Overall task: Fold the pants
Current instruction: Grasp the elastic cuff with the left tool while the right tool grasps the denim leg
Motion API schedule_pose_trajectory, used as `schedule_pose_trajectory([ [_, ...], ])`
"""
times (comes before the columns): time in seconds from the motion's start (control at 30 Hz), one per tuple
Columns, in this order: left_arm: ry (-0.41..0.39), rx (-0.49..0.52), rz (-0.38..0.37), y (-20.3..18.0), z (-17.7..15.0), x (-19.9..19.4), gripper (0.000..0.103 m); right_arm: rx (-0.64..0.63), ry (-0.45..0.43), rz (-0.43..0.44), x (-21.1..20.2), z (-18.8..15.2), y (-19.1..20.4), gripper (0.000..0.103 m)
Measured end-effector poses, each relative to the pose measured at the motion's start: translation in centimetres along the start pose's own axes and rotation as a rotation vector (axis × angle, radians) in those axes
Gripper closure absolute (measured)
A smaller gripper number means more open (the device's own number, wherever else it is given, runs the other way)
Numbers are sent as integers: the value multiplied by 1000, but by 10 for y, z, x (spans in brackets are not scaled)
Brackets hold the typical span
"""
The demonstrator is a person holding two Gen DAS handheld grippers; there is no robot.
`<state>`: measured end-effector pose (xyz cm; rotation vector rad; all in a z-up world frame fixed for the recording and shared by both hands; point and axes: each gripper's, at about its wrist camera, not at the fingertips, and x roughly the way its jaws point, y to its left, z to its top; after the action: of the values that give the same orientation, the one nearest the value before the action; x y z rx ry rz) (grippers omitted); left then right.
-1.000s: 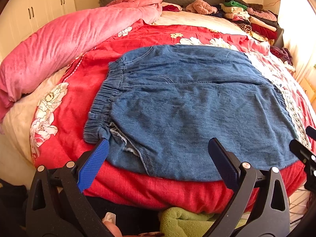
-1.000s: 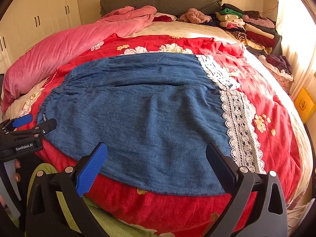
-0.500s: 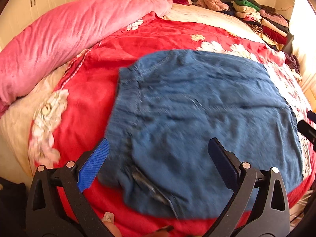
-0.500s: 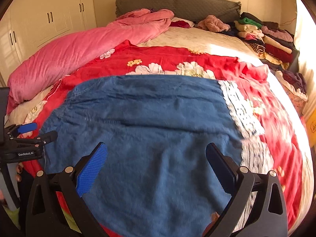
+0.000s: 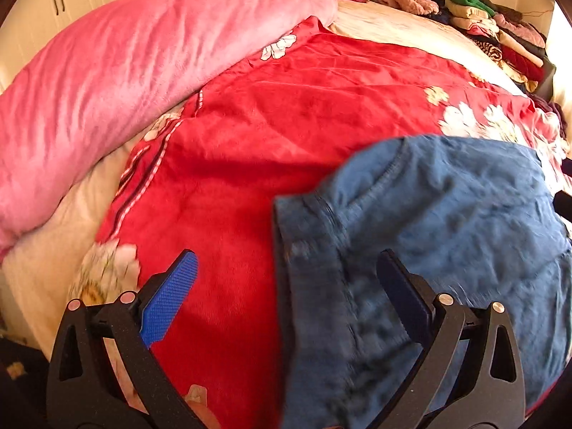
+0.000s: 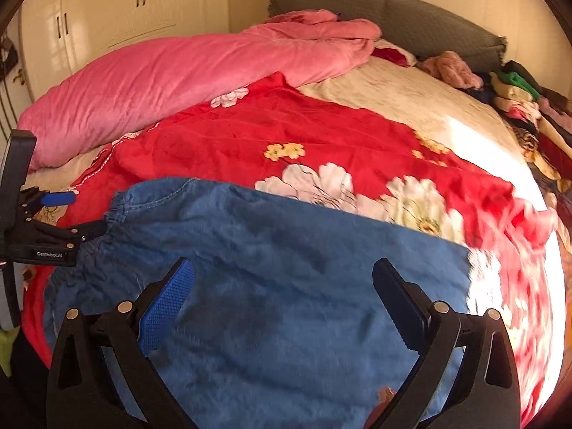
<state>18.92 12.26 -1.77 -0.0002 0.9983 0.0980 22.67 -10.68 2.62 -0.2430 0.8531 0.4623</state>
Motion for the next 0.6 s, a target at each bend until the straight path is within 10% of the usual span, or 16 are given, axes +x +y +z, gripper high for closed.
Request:
schedule_pose_trajectory([
  [0.17,0,6,-11,3,16,20,13,-81,31,32,41,25,4,4],
  [0.43,-1,90,-41,-17,24,41,70,-249,114,11,97,45,14,4],
  [0.6,-95,117,-53,-16,19,14,76,-311,114,29,110,51,24,4],
])
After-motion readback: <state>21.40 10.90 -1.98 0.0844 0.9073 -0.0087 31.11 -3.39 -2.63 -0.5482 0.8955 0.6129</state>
